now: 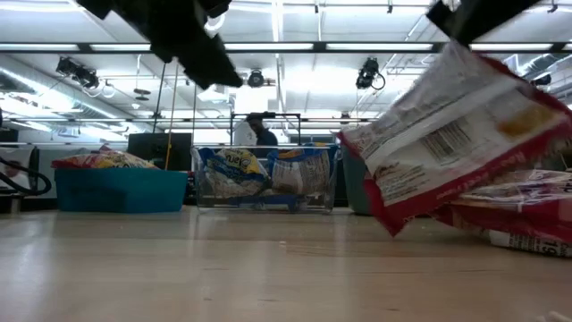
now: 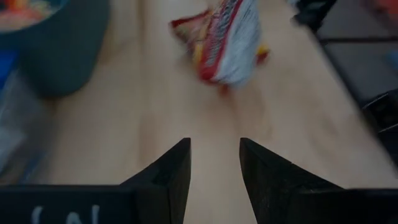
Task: Sort Maruchan noodles
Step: Put the red noodle pack into the left blue bin
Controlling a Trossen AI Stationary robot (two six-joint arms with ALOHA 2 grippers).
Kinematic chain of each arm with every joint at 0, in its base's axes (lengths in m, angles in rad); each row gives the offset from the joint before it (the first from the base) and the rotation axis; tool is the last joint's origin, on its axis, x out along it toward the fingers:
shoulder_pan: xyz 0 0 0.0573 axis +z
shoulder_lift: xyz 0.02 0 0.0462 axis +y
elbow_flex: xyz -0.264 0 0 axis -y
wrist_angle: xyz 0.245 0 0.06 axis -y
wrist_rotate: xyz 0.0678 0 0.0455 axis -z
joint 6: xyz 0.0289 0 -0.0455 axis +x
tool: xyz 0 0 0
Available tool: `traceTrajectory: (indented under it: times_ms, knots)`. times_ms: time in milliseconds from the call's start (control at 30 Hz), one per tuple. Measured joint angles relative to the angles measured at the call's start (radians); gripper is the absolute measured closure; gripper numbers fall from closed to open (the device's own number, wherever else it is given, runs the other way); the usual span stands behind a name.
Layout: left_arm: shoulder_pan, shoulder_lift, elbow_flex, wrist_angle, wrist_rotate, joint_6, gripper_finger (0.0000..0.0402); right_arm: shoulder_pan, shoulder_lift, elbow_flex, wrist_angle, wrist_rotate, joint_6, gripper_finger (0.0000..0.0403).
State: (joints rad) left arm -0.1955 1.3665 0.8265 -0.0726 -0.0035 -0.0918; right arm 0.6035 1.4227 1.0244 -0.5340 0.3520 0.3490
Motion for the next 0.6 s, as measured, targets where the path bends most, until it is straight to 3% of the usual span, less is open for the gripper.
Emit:
traceTrajectory:
  times_ms: [233,467,600]
  knots:
    - [0.009,0.109,0.000,0.256,0.173,-0.027,0.0205,-0.019,0.000,0.020,0.159,0.002,-0.298,0.0400]
    - [0.009,0.201,0.001,0.438,0.188,-0.001,0.0109,-0.074,0.000,0.020,0.252,-0.064,-0.419,0.0400]
    - [0.014,0.246,0.024,0.493,0.208,-0.001,0.0089,-0.101,0.000,0.020,0.299,-0.091,-0.474,0.0400]
